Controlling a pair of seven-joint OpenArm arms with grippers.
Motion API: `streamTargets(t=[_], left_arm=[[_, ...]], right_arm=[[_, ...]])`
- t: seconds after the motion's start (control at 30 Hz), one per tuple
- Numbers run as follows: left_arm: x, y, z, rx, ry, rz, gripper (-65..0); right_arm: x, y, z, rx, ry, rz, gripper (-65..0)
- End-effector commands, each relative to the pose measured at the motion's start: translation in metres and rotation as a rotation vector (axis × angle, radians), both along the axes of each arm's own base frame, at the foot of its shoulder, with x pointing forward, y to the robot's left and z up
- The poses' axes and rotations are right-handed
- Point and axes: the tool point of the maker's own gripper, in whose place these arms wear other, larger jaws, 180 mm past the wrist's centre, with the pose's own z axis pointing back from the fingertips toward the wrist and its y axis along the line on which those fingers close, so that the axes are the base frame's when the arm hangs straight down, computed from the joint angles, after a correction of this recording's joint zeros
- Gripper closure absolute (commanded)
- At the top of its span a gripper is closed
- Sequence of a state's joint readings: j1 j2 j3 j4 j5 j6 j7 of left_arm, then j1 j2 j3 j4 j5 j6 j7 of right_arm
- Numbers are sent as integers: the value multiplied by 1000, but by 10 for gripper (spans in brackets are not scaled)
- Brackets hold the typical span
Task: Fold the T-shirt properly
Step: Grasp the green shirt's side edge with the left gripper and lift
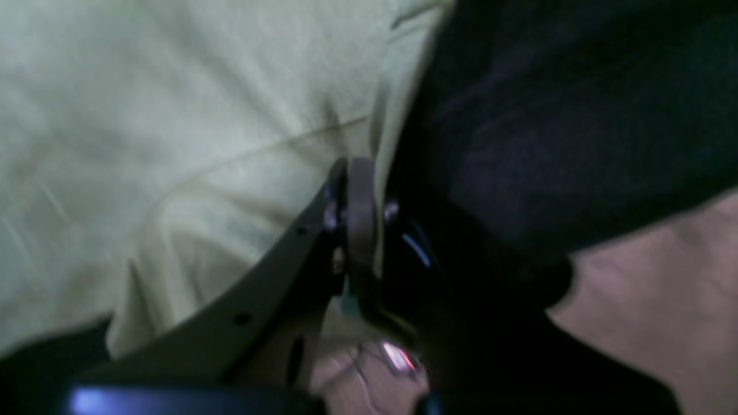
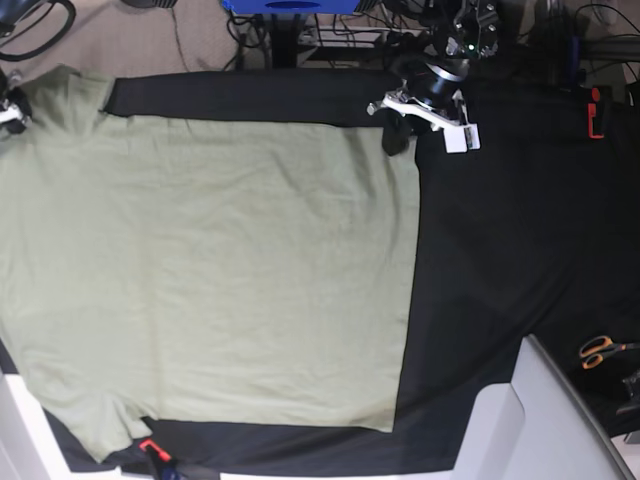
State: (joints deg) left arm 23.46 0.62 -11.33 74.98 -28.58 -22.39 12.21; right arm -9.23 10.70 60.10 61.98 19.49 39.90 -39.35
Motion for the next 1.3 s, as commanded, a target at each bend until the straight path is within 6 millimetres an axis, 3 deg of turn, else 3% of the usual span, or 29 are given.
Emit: streamTargets(t=[0.0,0.13,0.33,0.7,0.8,0.97,1.13,1.27], left_arm=[[2,0,8,7,-11,-18,0],[20,-4,33,29,-45,-55,0],[44,1,64,74,-86,-37,0],[87,-3,87,79,-129,-79,0],[98,-3,88,75,-139,-77,0],[110,-2,80,65,-129,-69,0],[123,21,74,72,-114,-5,0],[134,24,71,68,-112,1,0]], right_arm=[[7,-19,18,-61,-17,14,-2],[22,-25,39,-109,-25,53,-2],[48,-23,49,-118,-3,136,-2],[108,-12,70,-149,-54,260,-3],[124,-4,67,-116,-66,276,-3],[141,-14,66,-85,-118,236,-3],[151,-23,62,-51,-154,191,-3],[160,-25,60,-20,-169,171,-3]])
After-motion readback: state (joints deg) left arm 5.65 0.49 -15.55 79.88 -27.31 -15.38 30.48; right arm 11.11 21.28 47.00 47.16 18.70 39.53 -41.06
